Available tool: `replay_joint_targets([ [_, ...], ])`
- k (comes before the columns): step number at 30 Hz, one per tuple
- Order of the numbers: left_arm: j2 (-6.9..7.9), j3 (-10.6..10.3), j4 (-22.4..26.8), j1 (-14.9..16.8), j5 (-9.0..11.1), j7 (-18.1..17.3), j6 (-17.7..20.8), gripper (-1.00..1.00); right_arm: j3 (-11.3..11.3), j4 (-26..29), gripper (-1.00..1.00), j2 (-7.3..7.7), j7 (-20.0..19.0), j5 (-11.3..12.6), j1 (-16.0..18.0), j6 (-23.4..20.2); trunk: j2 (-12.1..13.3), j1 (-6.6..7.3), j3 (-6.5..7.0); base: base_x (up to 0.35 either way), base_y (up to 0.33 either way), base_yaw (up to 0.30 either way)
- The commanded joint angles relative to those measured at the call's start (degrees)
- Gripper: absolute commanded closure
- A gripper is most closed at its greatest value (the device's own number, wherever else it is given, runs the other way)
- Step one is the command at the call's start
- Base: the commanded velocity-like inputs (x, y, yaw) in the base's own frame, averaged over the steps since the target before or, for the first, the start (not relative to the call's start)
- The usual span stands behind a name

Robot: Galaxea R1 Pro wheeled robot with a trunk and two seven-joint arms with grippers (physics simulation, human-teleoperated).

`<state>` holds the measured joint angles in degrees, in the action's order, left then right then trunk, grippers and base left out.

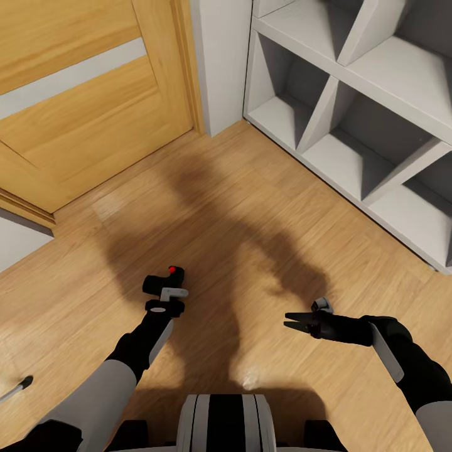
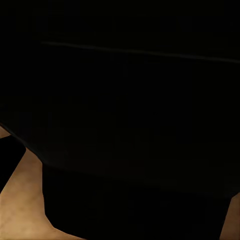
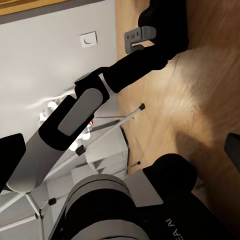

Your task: Attach the digital camera to the camera tripod in the bedroom.

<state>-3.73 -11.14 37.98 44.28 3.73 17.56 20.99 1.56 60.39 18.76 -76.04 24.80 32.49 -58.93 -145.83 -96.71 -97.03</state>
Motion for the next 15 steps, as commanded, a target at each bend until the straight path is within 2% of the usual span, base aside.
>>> replay_joint_targets([
  [1, 0.04, -0.3, 0.1, 0.0, 0.4, 0.5, 0.3, -1.00, 0.1, 0.0, -1.00, 0.05, -0.1, 0.2, 0.0, -0.3, 0.0, 0.01, -0.03, 0.000, 0.000, 0.000],
  [15, 0.04, -0.3, -0.1, 0.0, 0.4, 0.4, 0.3, -1.00, 0.1, 0.0, -1.00, 0.05, -0.1, 0.2, 0.0, -0.3, 0.0, 0.01, -0.03, 0.000, 0.000, 0.000],
])
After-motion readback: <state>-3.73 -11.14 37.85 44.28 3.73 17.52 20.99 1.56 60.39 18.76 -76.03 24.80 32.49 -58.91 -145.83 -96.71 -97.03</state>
